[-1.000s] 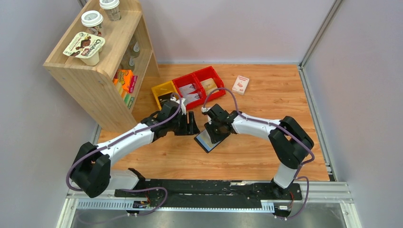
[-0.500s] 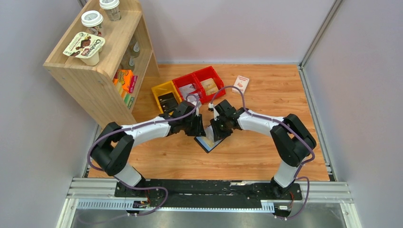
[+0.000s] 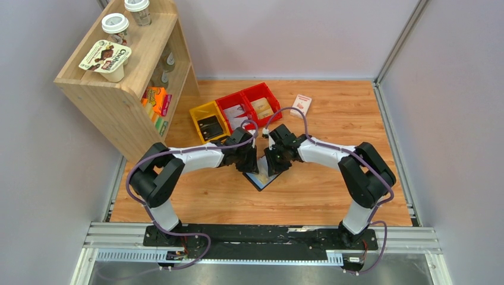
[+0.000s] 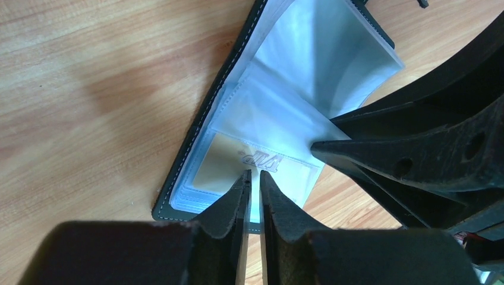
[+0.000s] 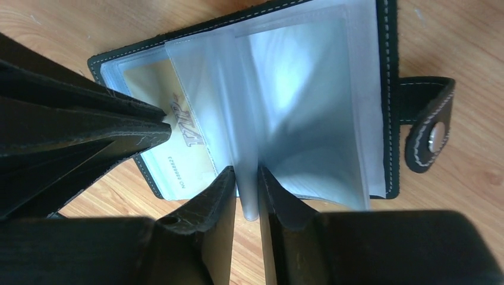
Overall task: Take the credit cards out of the card holder
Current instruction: Remove the credit card from the card holder.
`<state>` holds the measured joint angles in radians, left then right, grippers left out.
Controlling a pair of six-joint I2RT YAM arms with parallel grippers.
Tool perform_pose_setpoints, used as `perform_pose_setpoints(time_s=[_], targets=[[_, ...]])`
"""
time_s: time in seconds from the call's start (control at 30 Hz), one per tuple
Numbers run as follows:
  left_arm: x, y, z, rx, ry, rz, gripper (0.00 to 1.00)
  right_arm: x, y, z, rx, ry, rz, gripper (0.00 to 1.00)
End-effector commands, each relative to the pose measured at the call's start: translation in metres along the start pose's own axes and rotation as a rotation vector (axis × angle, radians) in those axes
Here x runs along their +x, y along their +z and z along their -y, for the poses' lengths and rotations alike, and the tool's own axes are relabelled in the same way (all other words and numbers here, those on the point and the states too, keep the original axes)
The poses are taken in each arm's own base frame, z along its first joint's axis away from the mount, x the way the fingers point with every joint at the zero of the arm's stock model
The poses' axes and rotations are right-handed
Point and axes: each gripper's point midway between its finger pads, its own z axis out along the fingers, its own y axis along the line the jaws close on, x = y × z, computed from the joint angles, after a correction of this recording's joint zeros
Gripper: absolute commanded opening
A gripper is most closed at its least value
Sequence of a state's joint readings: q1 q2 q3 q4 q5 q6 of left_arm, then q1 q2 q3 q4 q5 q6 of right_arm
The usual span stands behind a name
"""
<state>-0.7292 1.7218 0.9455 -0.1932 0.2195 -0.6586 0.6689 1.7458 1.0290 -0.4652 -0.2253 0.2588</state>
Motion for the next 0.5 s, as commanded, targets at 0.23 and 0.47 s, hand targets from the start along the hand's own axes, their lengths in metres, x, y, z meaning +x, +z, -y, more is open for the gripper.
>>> perform_pose_setpoints(time_s=[0.23, 0.47], targets=[[0.027, 0.001, -0.028, -0.144, 0.051, -0.096, 0.17, -0.038, -0.038, 0.07, 0.386, 0.106, 0.148, 0.26], [0.023, -0.003, -0.027, -0.146, 0.06, -0.081, 0.17, -0.065, -0.082, 0.097, 0.396, 0.278, 0.311, 0.33]])
